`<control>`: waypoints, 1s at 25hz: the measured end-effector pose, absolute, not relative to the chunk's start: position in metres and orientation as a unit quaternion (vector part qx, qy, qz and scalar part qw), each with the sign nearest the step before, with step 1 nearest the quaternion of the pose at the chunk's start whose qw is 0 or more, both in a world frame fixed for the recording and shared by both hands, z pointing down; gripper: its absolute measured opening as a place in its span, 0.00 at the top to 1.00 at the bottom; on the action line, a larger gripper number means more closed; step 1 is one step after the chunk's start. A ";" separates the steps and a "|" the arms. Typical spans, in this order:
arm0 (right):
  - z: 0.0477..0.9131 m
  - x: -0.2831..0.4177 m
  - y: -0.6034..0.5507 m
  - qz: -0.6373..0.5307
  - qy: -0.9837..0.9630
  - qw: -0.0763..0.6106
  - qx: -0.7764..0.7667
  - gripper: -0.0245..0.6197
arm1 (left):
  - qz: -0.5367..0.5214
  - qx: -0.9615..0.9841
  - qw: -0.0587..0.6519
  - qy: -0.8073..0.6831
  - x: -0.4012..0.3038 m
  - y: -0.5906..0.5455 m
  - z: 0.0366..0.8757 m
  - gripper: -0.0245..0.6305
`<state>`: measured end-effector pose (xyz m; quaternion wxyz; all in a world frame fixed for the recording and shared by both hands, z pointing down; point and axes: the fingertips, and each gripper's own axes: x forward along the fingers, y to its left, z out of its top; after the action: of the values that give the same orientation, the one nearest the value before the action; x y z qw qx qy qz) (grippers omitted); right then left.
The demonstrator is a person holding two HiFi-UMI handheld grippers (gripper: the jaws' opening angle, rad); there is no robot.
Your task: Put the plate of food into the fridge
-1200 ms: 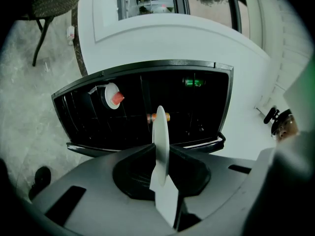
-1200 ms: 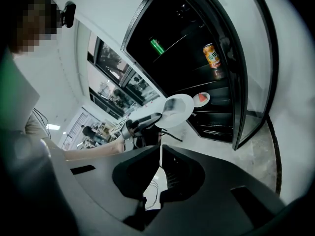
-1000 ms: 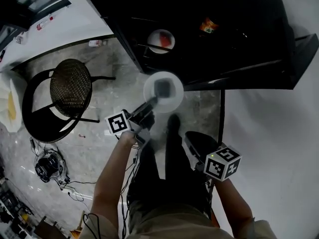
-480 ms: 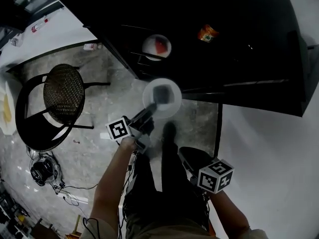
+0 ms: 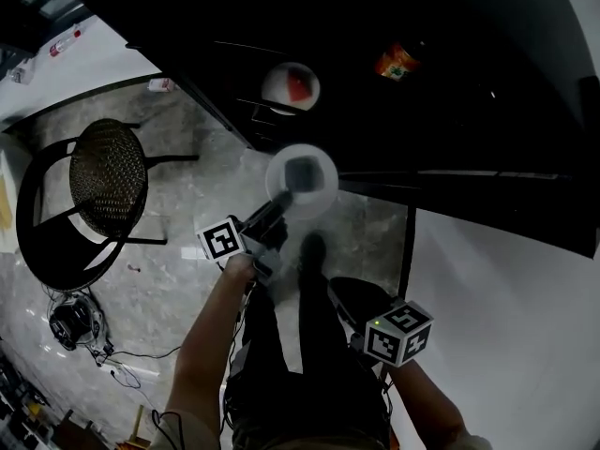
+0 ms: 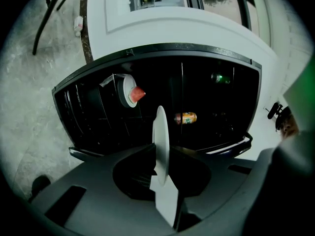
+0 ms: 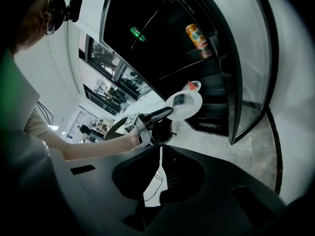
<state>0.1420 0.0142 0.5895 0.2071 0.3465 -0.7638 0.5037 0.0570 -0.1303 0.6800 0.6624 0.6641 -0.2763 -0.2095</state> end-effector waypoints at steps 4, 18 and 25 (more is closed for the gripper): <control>0.591 0.127 0.007 0.496 -0.776 0.203 0.333 0.92 | -0.215 0.665 0.661 -0.274 0.058 -0.137 0.684 0.90; 0.608 0.120 0.015 0.506 -0.773 0.204 0.324 0.92 | -0.226 0.663 0.660 -0.272 0.056 -0.142 0.708 0.90; 0.629 0.125 0.027 0.516 -0.765 0.214 0.321 0.92 | -0.225 0.669 0.656 -0.268 0.073 -0.156 0.725 0.90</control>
<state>0.1255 0.0272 0.6287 0.2138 0.3205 -0.7649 0.5162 0.0725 -0.1558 0.7252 0.6555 0.6694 -0.2678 -0.2246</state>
